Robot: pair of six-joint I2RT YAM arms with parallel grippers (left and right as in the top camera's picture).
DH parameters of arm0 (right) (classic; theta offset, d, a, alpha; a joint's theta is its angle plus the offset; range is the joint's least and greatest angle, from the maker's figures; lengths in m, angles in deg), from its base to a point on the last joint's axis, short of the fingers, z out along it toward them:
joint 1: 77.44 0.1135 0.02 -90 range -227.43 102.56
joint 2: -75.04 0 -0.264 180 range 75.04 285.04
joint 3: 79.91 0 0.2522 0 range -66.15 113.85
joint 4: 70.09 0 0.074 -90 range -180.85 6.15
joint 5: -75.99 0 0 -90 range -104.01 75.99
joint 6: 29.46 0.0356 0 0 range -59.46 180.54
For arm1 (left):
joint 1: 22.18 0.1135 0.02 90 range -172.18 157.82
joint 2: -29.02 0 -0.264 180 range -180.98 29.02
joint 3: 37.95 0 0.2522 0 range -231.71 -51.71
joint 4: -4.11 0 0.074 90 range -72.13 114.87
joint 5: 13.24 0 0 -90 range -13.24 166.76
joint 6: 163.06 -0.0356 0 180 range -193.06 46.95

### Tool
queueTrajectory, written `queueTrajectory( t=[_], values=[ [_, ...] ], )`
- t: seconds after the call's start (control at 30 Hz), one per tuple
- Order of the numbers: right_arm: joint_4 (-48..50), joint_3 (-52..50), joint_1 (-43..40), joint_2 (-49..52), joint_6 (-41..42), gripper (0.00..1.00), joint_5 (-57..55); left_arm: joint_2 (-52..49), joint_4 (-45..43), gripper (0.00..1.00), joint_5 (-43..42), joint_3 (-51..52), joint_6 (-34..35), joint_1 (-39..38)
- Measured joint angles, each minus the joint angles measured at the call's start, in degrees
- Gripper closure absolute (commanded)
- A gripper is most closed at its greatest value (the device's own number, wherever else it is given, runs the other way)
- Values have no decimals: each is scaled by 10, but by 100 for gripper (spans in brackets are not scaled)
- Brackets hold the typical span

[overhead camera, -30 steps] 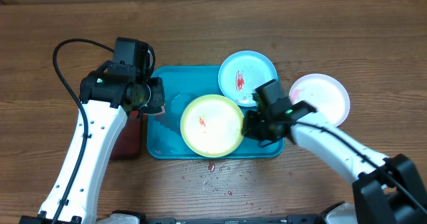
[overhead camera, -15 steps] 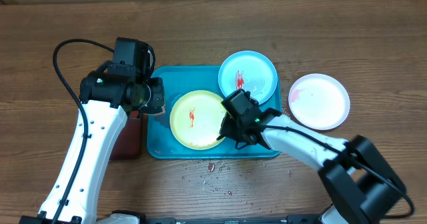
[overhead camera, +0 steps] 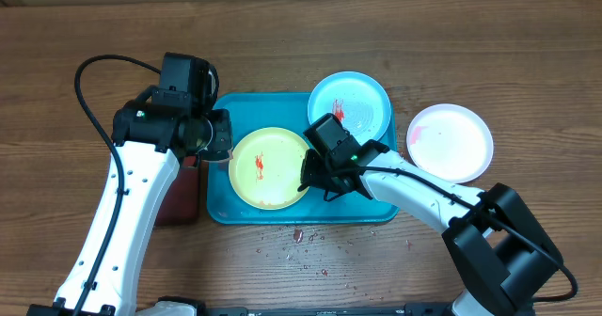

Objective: Clean dirty plates on tray and stack at the side
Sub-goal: 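Grasp the yellow-green plate rim with right gripper and pull it left, then scrub the yellow-green plate with the sponge in left gripper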

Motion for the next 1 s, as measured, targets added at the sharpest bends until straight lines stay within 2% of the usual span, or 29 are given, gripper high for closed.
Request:
queueTrajectory(
  t=[0.07,0.23,0.33,0.47,0.53,1.0],
  values=[
    [5,0,-2,0,-23,62,-3,0,-2,96,0,0,0,0],
    [42,0,-6,6,-83,76,-14,-2,-10,96,-13,0,0,0],
    [52,1,-6,25,-96,85,-15,-17,-19,96,-26,0,0,0],
    [52,2,-6,46,-96,90,-14,-50,-38,96,-37,0,0,0],
    [52,3,-6,46,-94,96,-15,-68,-45,96,-39,0,0,-3],
    [45,6,-6,47,-68,96,-15,-224,-93,96,-40,0,-34,-68]
  ],
)
